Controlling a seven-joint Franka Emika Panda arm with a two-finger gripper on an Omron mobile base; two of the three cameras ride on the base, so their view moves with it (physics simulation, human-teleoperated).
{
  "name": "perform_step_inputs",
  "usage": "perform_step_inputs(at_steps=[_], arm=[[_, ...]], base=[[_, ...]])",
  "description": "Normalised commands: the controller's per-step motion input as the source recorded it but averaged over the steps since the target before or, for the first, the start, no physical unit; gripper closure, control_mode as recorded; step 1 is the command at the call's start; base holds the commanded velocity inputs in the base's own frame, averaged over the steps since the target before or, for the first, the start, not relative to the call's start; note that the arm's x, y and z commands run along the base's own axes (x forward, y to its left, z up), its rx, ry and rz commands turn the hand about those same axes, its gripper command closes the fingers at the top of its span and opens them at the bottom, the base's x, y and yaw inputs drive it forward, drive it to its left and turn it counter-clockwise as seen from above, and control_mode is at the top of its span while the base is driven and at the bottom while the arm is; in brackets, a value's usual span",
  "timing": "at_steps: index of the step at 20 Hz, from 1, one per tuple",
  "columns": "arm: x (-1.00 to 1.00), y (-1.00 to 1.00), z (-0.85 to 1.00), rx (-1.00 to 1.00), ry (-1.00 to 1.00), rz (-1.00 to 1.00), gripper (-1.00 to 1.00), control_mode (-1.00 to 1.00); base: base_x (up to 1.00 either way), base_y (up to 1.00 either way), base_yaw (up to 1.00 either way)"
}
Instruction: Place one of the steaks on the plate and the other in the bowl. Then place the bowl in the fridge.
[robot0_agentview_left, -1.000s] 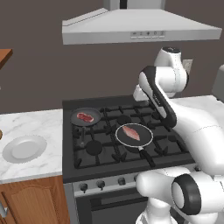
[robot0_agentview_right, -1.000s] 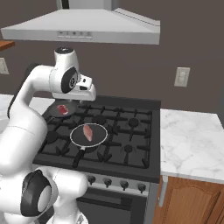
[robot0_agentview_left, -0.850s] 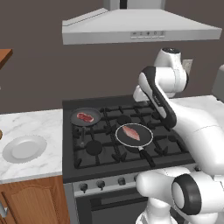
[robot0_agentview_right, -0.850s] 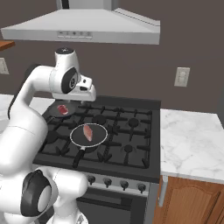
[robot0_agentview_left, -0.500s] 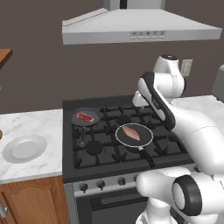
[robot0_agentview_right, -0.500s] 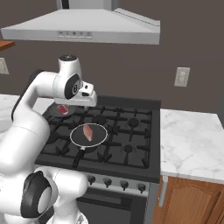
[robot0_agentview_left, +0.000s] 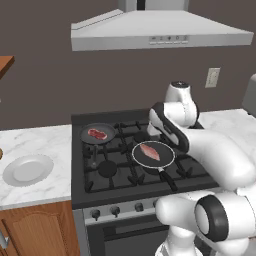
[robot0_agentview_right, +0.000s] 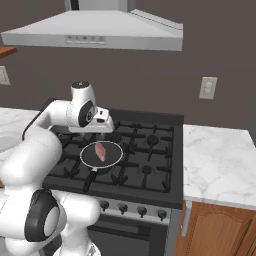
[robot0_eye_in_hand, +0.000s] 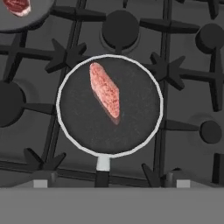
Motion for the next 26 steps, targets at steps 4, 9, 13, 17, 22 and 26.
perform_step_inputs(at_steps=[4, 9, 13, 17, 22, 26], arm=[[0.23, 0.03, -0.47, -0.02, 0.05, 0.04, -1.0, -1.0], [0.33, 0.05, -0.36, 0.0, 0.0, 0.04, -1.0, -1.0], [0.48, 0.02, -0.54, 0.0, 0.01, 0.02, -1.0, -1.0], [0.35, 0.1, -0.51, 0.0, 0.03, 0.02, -1.0, -1.0], [0.3, 0.01, -0.43, 0.0, 0.03, 0.01, -1.0, -1.0], [0.27, 0.0, -0.48, 0.0, 0.01, 0.03, -1.0, -1.0]], base=[[0.0, 0.0, 0.0], [0.0, 0.0, 0.0], [0.0, 0.0, 0.0], [0.0, 0.0, 0.0], [0.0, 0.0, 0.0], [0.0, 0.0, 0.0]])
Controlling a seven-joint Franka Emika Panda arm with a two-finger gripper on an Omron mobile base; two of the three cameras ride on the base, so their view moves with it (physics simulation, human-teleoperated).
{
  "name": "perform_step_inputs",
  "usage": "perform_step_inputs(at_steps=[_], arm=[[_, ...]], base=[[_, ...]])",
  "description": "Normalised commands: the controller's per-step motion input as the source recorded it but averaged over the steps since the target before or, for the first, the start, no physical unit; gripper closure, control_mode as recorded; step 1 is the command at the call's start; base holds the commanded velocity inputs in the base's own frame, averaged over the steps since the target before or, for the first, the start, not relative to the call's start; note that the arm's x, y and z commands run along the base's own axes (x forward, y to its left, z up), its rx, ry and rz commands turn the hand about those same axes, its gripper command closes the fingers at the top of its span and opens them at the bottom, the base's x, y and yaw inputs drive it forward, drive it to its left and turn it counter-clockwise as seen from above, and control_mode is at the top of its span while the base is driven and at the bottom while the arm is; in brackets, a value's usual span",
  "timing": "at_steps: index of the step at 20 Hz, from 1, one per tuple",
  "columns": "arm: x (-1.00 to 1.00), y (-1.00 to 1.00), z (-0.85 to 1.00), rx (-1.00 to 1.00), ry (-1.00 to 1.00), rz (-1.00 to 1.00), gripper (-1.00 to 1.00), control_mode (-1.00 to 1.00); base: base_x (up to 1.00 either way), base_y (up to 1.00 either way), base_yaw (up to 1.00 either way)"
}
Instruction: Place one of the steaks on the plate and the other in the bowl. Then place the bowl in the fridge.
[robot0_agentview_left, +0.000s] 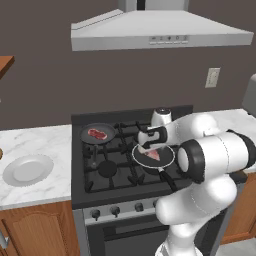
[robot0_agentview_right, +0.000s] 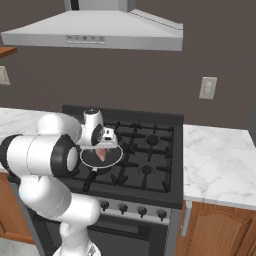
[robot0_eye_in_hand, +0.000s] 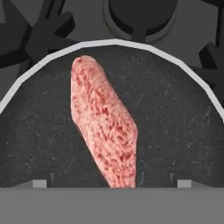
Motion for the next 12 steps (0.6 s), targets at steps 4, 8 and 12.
perform_step_inputs(at_steps=[4, 8, 12], arm=[[0.19, 0.0, -0.36, 0.0, 0.0, 0.02, -1.0, -1.0], [0.23, 0.0, -0.21, 0.0, 0.01, 0.0, -1.0, -1.0], [0.14, 0.0, -0.17, 0.0, 0.02, 0.0, -1.0, -1.0]], base=[[0.0, 0.0, 0.0], [0.0, 0.0, 0.0], [0.0, 0.0, 0.0]])
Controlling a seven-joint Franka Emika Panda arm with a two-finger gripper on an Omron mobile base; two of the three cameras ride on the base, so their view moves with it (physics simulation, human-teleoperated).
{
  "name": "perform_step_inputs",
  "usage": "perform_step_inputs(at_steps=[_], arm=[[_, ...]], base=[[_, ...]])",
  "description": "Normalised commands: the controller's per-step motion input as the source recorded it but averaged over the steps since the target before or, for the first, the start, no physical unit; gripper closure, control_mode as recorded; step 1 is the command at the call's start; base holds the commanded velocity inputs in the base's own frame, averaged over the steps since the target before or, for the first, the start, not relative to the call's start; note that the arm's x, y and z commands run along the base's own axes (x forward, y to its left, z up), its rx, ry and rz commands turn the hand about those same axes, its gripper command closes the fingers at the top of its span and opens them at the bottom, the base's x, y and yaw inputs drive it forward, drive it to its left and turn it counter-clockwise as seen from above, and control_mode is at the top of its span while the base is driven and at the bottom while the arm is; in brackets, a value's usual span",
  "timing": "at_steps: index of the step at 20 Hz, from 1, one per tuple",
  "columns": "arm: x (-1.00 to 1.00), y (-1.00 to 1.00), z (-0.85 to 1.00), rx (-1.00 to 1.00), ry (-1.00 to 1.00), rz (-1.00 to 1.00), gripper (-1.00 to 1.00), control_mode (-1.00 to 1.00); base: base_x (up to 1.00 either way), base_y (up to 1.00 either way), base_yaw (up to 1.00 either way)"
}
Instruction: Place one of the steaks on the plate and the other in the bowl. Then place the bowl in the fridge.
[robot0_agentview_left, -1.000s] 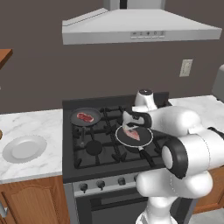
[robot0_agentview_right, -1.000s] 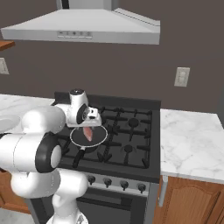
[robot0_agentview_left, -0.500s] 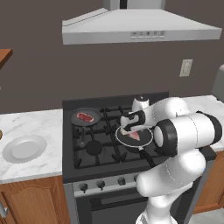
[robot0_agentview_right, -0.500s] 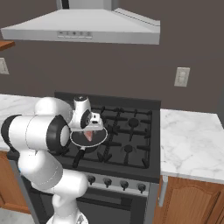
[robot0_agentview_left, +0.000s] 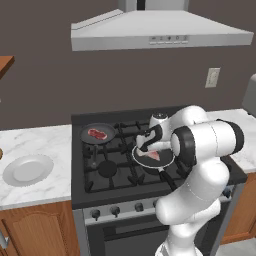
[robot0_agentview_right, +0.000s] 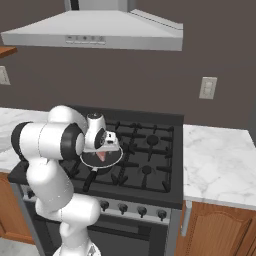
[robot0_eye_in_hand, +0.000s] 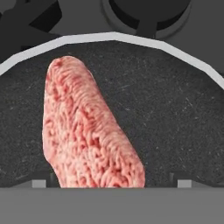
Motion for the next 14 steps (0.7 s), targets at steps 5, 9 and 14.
perform_step_inputs(at_steps=[5, 9, 14], arm=[[0.06, 0.0, -0.09, 0.0, 0.02, 0.01, 1.0, -1.0], [-0.02, 0.0, 0.0, 0.0, 0.0, -0.01, 1.0, -1.0], [-0.32, 0.0, 0.7, 0.08, -0.01, -0.14, 1.0, -1.0]], base=[[0.0, 0.0, 0.0], [0.0, 0.0, 0.0], [0.0, 0.0, 0.0]])
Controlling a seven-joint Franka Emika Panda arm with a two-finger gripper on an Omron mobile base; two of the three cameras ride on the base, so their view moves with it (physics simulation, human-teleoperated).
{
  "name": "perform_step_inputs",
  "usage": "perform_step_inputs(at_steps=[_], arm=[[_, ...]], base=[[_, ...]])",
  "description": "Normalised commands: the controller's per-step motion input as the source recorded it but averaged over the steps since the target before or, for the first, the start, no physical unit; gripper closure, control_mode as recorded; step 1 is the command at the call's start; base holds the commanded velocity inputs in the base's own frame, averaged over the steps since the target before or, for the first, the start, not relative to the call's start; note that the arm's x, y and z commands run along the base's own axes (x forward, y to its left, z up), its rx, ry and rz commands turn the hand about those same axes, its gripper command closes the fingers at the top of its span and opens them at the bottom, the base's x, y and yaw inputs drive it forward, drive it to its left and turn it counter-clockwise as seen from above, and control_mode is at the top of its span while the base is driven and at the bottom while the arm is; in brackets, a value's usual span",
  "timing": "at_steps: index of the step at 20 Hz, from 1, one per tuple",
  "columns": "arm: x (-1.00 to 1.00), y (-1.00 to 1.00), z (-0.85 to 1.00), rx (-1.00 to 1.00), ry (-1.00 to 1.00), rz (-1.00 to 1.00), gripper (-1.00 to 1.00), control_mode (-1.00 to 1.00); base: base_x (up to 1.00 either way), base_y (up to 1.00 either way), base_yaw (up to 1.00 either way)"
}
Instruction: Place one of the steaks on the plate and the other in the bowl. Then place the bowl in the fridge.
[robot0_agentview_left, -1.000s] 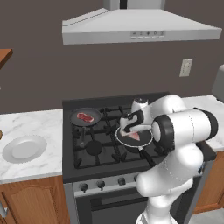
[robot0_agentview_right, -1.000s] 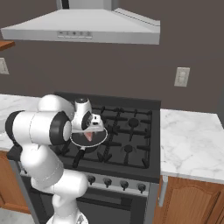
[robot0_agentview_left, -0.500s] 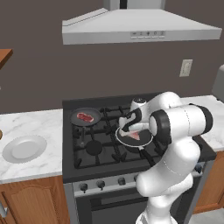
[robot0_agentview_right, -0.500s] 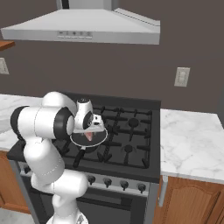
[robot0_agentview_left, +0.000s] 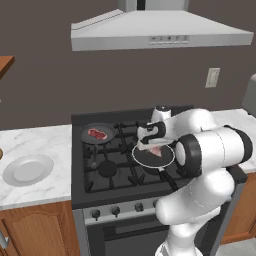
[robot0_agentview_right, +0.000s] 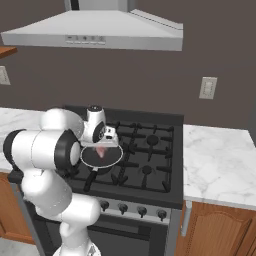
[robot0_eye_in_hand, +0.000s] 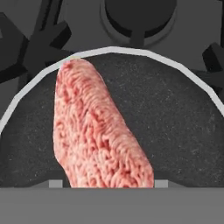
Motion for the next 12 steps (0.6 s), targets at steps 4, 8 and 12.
perform_step_inputs(at_steps=[4, 8, 12], arm=[[-0.49, 0.01, 1.0, 0.01, 0.02, -0.15, 1.0, -1.0], [-0.66, 0.01, 0.87, 0.02, 0.1, -0.14, 1.0, -1.0], [-0.79, 0.01, 0.42, 0.14, 0.02, -0.14, 1.0, -1.0]], base=[[0.0, 0.0, 0.0], [0.0, 0.0, 0.0], [0.0, 0.0, 0.0]])
